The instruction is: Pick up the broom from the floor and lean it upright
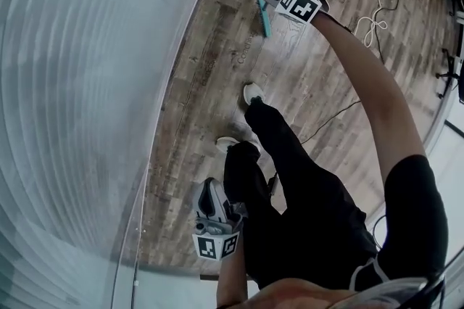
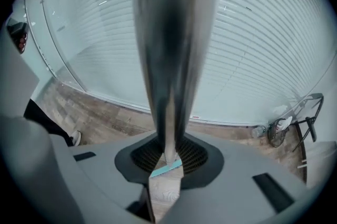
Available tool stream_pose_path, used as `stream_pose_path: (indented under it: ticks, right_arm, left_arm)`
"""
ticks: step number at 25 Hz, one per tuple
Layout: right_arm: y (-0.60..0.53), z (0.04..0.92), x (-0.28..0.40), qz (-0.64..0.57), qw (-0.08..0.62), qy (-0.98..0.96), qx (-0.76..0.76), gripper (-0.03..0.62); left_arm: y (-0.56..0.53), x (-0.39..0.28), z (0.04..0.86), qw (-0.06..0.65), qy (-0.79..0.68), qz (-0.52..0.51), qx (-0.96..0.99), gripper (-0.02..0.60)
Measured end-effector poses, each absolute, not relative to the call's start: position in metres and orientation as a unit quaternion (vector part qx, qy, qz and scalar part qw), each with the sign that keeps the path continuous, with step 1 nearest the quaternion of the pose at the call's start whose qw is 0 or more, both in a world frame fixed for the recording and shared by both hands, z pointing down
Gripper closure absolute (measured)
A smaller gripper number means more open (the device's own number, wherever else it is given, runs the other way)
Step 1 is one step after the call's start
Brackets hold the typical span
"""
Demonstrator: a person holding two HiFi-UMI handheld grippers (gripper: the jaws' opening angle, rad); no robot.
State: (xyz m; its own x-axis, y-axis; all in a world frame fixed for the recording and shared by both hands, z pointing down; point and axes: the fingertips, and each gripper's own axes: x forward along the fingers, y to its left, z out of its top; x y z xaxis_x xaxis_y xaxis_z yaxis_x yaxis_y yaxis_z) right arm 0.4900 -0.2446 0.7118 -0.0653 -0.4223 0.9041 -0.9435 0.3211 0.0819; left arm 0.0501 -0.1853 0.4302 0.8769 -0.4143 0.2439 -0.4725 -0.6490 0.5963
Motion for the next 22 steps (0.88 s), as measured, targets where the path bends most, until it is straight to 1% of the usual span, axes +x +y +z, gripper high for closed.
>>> stream_pose_path:
  ticks: [5, 8, 10, 16, 22]
  right_arm:
    - [-0.277, 0.757, 0.457, 0.293, 0.402, -0.681, 0.538, 0.500]
    - [-0.309, 0.773, 0.447, 0.300, 0.356, -0.680, 0.567, 0.500]
    - [-0.328, 0.779, 0.443, 0.300, 0.339, -0.680, 0.578, 0.500]
    - [-0.349, 0.793, 0.443, 0.309, 0.320, -0.679, 0.584, 0.500]
    - [-0.353, 0.791, 0.462, 0.307, 0.299, -0.680, 0.595, 0.500]
  left_arm:
    - [-0.184, 0.038, 0.450, 0.327, -0.265, 0.058, 0.905, 0.561]
    - [-0.188, 0.035, 0.461, 0.322, -0.291, 0.057, 0.899, 0.561]
    - [-0.189, 0.036, 0.464, 0.321, -0.305, 0.051, 0.895, 0.561]
    - [-0.188, 0.050, 0.471, 0.335, -0.315, 0.039, 0.887, 0.561]
    - [-0.192, 0.062, 0.472, 0.337, -0.314, 0.039, 0.887, 0.561]
